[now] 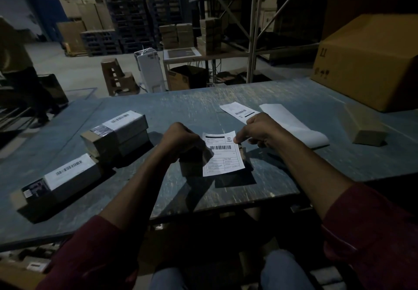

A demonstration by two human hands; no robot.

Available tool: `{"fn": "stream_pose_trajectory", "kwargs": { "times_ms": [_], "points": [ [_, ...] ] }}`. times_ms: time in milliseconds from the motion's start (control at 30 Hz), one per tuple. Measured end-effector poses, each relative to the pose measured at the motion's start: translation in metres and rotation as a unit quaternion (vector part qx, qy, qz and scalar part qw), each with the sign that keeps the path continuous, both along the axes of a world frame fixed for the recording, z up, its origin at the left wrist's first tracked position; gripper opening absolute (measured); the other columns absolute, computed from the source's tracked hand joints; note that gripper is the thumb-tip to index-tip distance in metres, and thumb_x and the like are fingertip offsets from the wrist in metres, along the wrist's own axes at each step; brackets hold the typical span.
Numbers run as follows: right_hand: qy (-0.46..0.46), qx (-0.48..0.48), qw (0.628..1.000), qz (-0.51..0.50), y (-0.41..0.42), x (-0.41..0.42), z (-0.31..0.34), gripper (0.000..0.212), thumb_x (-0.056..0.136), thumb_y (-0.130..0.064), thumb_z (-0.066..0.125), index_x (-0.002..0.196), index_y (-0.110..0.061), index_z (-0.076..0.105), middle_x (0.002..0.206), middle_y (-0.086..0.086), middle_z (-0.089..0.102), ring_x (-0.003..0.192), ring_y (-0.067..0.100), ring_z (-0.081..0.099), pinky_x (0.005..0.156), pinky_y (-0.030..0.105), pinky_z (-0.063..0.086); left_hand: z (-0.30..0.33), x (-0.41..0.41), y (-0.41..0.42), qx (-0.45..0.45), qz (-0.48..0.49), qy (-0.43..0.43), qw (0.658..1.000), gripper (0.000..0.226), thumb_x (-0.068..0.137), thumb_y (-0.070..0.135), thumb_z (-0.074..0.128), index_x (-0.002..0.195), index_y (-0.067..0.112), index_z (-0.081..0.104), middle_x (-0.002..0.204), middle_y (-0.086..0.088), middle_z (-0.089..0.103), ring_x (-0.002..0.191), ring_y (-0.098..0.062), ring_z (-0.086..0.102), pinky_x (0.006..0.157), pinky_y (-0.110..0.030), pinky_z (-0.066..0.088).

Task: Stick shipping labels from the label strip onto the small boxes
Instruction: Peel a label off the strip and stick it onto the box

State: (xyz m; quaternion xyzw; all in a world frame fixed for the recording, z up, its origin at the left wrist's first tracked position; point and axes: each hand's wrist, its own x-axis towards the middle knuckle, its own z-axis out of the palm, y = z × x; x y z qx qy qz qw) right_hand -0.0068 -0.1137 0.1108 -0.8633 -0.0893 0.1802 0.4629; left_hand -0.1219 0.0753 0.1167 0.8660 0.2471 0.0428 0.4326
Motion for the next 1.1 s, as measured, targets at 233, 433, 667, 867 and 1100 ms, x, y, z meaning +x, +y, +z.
{"fn": "stream_pose_trajectory", "kwargs": {
  "times_ms": [233,433,667,867,1100],
  "points": [
    [-0.009,0.005,1.000,-0.006,-0.001,-0.002,-0.002,0.068,0.066,-0.004,0.093,0.125,0.006,0.061,0.085,0.013,0.066,0.080,0.024,0.055,0.060,0.031,0.035,-0.006,0.009,0.004,0.030,-0.009,0.007,0.999,0.027,0.087,0.009,0.078,0.064,0.010,0.064,0.062,-0.001,0.056,0.058,-0.013,0.051,0.050,-0.022,0.036],
    [-0.018,-0.007,1.000,-0.005,-0.003,0.000,-0.004,0.079,0.067,-0.008,0.096,0.135,-0.001,0.055,0.091,0.012,0.064,0.075,0.020,0.054,0.059,0.031,0.037,-0.009,0.012,0.010,0.060,-0.001,0.018,0.998,0.015,0.084,0.011,0.082,0.079,0.004,0.071,0.068,-0.003,0.059,0.065,-0.018,0.058,0.057,-0.027,0.043],
    [0.012,0.056,0.998,-0.020,-0.002,0.011,-0.022,0.083,0.072,-0.016,0.096,0.141,-0.014,0.050,0.128,0.015,0.063,0.103,0.028,0.069,0.092,0.048,0.061,-0.018,0.003,0.006,0.250,-0.116,-0.030,0.961,0.057,0.086,0.055,0.077,0.139,0.039,0.062,0.146,-0.009,0.055,0.138,-0.035,0.042,0.115,-0.052,0.036],
    [0.050,0.076,0.996,-0.022,-0.002,0.010,-0.041,0.066,0.081,-0.022,0.089,0.132,-0.017,0.048,0.109,0.014,0.075,0.093,0.029,0.073,0.070,0.042,0.053,-0.029,-0.010,-0.003,0.253,-0.176,0.006,0.951,0.049,0.106,0.055,0.042,0.141,0.028,0.064,0.159,-0.011,0.042,0.146,-0.018,0.014,0.113,-0.039,0.013],
    [0.079,0.138,0.987,0.025,-0.012,0.014,-0.057,0.020,0.088,-0.027,0.081,0.101,-0.018,0.068,0.103,0.014,0.079,0.088,0.031,0.068,0.077,0.042,0.054,-0.067,-0.010,0.033,0.117,-0.079,-0.077,0.987,0.088,0.087,0.091,0.030,0.133,0.026,0.068,0.128,-0.007,0.072,0.129,-0.029,0.059,0.104,-0.039,0.042]
  ]
}}
